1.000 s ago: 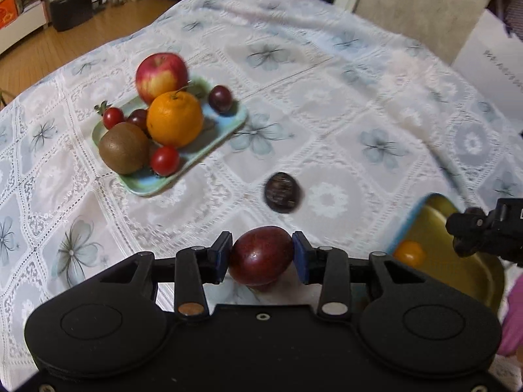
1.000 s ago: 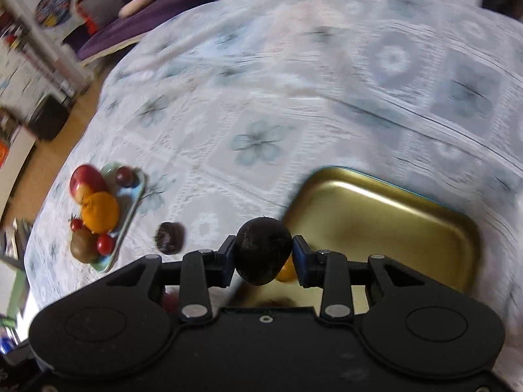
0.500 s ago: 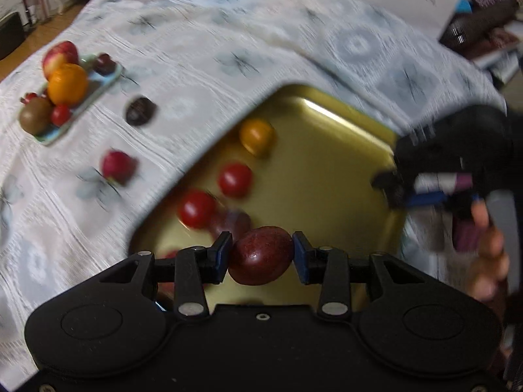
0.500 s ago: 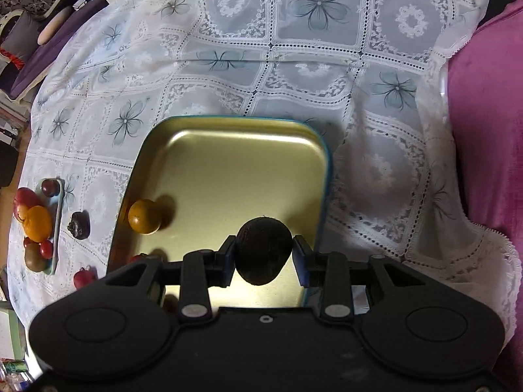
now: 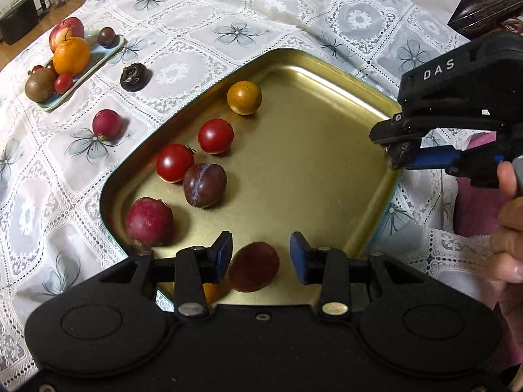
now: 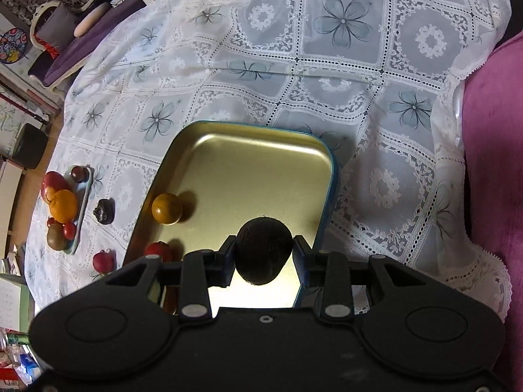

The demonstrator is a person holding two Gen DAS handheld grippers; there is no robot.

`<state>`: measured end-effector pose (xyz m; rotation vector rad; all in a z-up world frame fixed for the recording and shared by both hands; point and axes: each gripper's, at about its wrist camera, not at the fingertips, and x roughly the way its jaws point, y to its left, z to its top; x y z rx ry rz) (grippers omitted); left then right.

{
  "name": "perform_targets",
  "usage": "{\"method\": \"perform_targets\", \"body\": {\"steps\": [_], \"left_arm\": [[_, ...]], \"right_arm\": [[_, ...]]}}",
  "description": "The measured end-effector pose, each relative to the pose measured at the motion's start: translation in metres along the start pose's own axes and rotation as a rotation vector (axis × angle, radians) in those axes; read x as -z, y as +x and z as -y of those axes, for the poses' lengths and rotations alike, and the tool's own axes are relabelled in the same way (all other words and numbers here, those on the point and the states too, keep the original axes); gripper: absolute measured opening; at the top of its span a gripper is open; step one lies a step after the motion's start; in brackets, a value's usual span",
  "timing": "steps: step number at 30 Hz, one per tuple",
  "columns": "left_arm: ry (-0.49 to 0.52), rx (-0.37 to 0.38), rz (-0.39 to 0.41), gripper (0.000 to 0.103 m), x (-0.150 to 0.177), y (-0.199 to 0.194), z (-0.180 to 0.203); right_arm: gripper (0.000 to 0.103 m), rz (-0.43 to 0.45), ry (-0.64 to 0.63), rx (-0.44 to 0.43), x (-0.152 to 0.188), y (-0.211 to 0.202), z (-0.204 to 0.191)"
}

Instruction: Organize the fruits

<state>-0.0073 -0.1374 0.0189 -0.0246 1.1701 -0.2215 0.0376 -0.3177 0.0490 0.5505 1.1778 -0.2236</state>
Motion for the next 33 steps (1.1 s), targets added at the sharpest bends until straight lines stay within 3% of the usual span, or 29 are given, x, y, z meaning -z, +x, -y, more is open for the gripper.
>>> {"method": "perform_targets", "body": {"steps": [21,28,33], "left_arm": [[-0.009,-0.044,0.005,0.047,-0.001,-0.006,-0.003],[-0.026,-0.071,0.025,0.047,-0.013,-0.012,-0.026],[-0.027,-0.134,0.051,0.048,-0.035,-0.020,-0.053]], "right_arm": [[0.039,0.008,-0.002,0.003,0.001,0.001,-0.001],[0.040,-0.001,-0.019,0.006,0.002,0.003,-0.004],[0.040,-0.007,-0.033,0.017,0.004,0.006,-0.007]]}}
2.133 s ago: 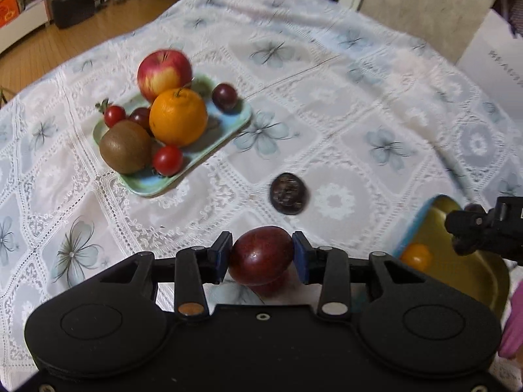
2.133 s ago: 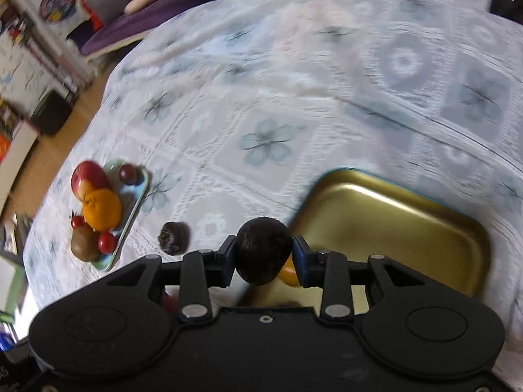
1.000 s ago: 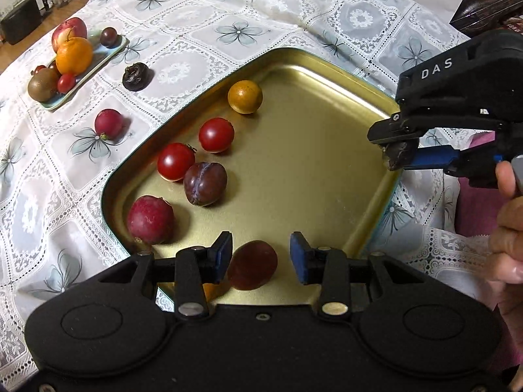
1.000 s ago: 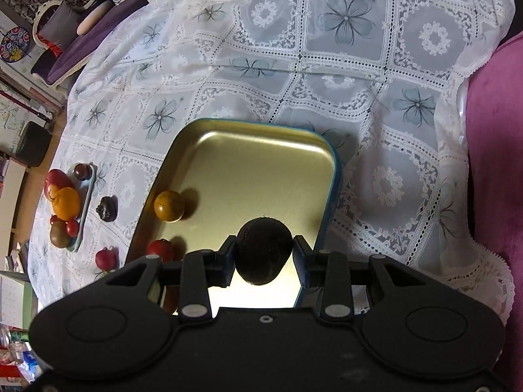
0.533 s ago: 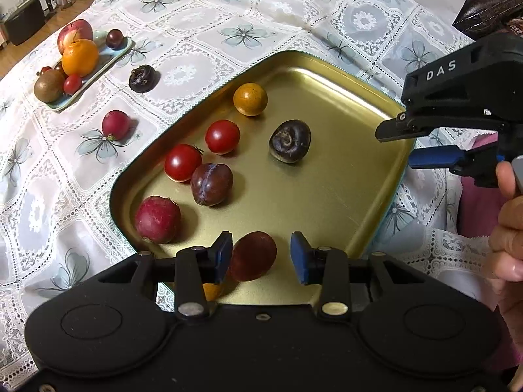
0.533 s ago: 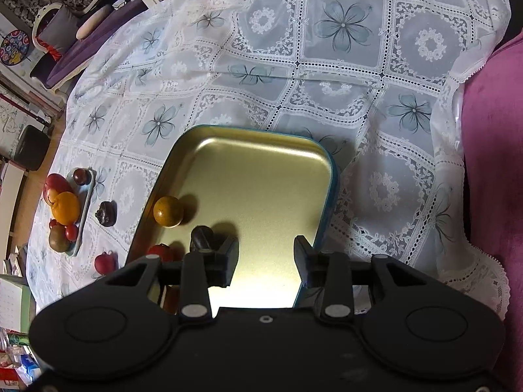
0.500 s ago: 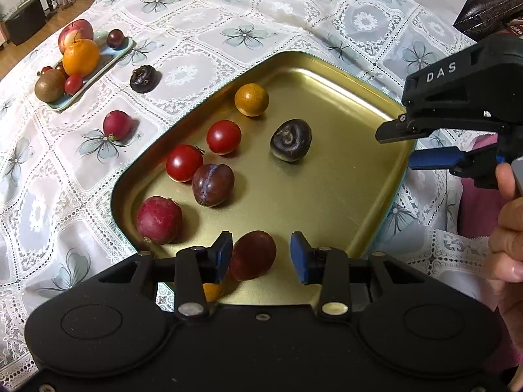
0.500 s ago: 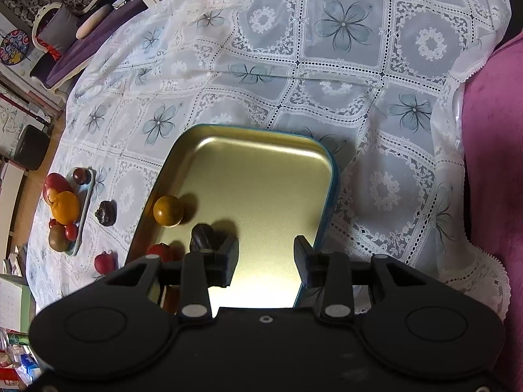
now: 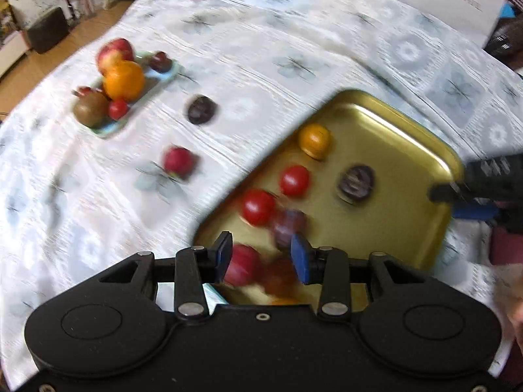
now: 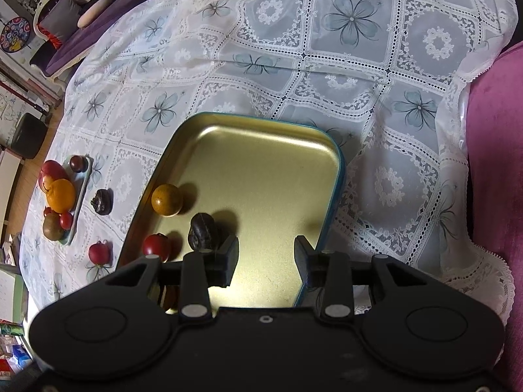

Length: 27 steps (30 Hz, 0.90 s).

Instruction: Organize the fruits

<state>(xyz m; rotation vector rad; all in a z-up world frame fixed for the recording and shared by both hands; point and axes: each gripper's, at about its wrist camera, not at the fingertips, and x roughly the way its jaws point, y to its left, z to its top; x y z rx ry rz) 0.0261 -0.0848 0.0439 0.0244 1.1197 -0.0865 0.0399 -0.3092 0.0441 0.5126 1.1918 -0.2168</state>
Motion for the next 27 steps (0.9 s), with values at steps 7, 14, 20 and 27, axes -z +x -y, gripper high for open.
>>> {"method": "perform_targets", "body": {"steps": [7,14,20,27], "left_arm": [[-0.102,-0.042,0.008,0.048,-0.033,0.009,-0.056],[-0.112,-0.058,-0.019,0.048,-0.053,0.036,-0.080],[-0.101,-0.041,-0.052,0.048,-0.066,0.067,-0.086],[-0.101,-0.021,-0.088,0.048,-0.075,0.098,-0.091]], "right_arm": [[0.040,-0.011,-0.013,0.018,0.002,0.007,-0.004],[0.040,-0.032,-0.037,0.033,0.004,0.019,-0.012],[0.040,-0.041,-0.068,0.051,0.008,0.027,-0.024],[0.040,-0.047,-0.081,0.036,0.003,0.030,-0.041]]}}
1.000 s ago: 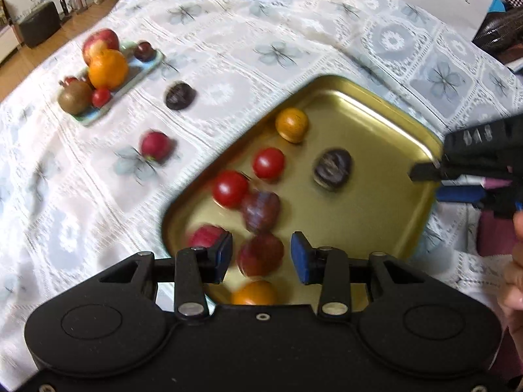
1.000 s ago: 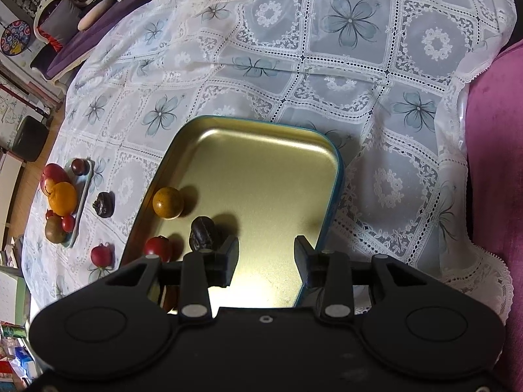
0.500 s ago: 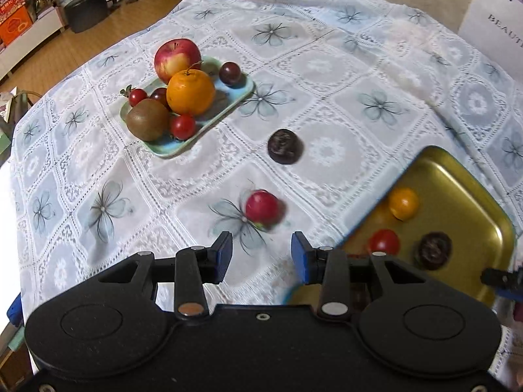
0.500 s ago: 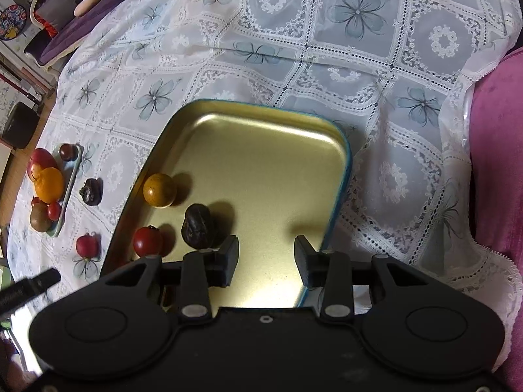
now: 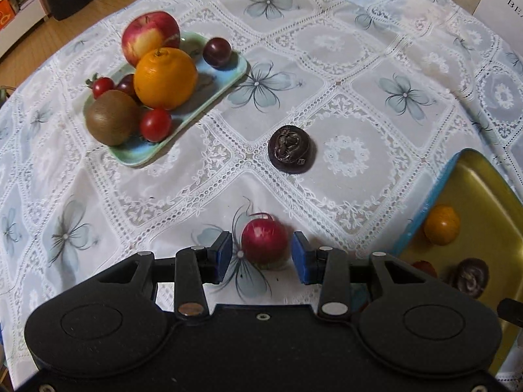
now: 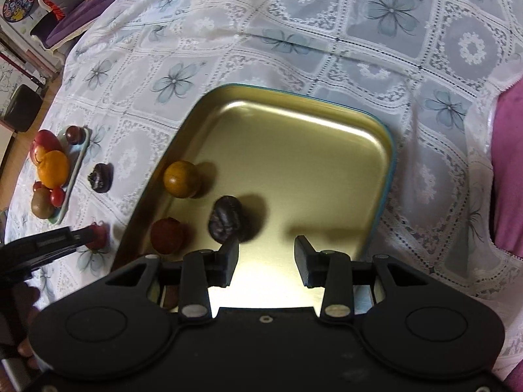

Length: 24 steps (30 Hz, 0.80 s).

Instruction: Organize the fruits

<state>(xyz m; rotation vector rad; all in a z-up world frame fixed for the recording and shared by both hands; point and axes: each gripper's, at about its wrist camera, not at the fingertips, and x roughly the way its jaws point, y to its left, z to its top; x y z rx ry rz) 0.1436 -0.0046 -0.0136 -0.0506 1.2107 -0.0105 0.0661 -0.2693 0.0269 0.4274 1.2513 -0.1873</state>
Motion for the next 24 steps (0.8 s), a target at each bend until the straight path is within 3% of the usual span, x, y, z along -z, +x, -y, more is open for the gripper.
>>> {"method": "perform_targets", "body": {"steps": [9,14,19,20,24], "left_arm": [[-0.077,0.079,-0.037,0.044,-0.007,0.025,-0.017],[-0.080,0.031,0.016,0.044,-0.006,0.006,-0.028],[-0.121,0.066,0.038,0.044,0.000,-0.008,-0.052],[-0.135,0.067,0.045,0.044,0.001,-0.011,-0.058],[-0.178,0.038,0.075,0.044,0.000,-0.017,-0.074]], "right_arm": [[0.040,-0.009,-0.059,0.002,-0.015,0.010,-0.047],[0.040,-0.016,-0.148,0.012,-0.025,0.026,-0.096],[0.040,-0.091,-0.211,-0.023,-0.044,0.058,-0.150],[0.046,-0.101,-0.220,-0.020,-0.047,0.064,-0.160],[0.044,-0.096,-0.247,-0.032,-0.061,0.075,-0.199]]}}
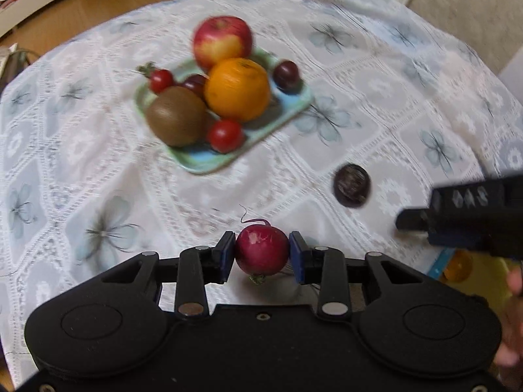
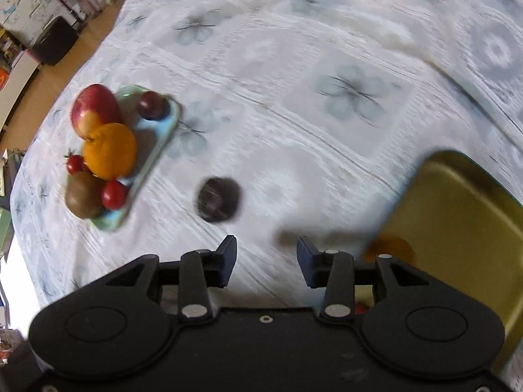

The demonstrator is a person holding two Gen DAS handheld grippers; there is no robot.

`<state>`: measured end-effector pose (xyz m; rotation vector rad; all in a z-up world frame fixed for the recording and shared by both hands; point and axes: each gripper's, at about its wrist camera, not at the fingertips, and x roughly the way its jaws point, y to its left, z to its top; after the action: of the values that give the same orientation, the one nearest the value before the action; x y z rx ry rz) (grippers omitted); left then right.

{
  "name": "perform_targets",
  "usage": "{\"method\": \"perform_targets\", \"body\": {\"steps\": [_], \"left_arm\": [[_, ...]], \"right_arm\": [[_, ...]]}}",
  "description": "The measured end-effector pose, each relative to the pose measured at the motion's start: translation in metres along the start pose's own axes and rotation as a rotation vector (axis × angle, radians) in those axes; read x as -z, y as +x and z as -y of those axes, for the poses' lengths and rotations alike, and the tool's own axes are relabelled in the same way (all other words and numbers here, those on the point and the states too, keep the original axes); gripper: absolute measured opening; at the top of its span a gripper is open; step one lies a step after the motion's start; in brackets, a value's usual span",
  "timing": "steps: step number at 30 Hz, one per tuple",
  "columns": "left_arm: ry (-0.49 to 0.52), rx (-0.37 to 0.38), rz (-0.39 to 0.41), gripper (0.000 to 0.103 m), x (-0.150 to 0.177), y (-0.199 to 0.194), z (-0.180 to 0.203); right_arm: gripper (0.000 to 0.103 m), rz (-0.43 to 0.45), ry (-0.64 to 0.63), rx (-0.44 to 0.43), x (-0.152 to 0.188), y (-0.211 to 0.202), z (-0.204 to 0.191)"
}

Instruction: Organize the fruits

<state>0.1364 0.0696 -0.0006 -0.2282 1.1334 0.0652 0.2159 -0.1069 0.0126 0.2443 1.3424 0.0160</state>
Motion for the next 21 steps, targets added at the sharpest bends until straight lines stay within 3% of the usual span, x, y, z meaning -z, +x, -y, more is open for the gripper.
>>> {"method": "perform_targets", "body": {"steps": [5,12,19,20,21], "left_arm": [[-0.073,0.024,0.015,0.044,-0.004,-0.003,-0.020],[-0.098,-0.029,0.032,0.044,-0.004,-0.004,-0.031],[-0.044,-0.020,0.041,0.044,-0.001,-0.007,-0.018],[-0.034,-0.015,0.048,0.044,0.000,-0.010,-0.016],[-0.025,-0.010,0.053,0.044,0.001,-0.012,-0.013]], "right_arm": [[0.043,-0.026,-0.033,0.011,-0.021,0.021,-0.038],[0.040,-0.067,-0.063,0.140,-0.027,0.071,-0.061],[0.037,0.031,-0.049,0.144,-0.018,0.026,-0.044],[0.031,0.037,-0.036,0.131,-0.017,0.016,-0.035],[0.002,0.045,-0.022,0.123,-0.016,0.004,-0.025]]}}
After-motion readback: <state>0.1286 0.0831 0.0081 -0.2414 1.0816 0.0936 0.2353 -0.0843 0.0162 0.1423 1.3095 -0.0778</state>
